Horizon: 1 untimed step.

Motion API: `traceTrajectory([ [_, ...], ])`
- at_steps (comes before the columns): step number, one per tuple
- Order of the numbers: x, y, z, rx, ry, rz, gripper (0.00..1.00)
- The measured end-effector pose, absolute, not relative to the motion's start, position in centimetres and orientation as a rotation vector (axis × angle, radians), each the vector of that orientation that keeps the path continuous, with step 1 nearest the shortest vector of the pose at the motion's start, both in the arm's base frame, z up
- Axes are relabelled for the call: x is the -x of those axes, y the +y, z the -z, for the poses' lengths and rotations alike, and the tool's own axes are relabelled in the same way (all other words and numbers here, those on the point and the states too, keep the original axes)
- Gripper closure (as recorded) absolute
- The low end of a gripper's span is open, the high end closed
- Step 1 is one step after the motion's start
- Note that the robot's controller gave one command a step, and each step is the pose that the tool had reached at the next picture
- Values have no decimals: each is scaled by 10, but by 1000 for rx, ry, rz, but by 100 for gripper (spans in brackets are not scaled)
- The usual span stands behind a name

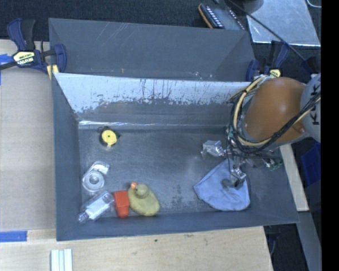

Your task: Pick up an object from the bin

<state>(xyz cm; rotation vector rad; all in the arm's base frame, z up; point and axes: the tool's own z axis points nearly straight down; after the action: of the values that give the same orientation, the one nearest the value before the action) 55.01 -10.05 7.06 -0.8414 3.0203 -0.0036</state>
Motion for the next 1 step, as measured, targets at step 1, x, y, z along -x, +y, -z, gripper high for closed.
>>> traceTrajectory([
  [1,-550,-62,-71,627,3072,1,0],
])
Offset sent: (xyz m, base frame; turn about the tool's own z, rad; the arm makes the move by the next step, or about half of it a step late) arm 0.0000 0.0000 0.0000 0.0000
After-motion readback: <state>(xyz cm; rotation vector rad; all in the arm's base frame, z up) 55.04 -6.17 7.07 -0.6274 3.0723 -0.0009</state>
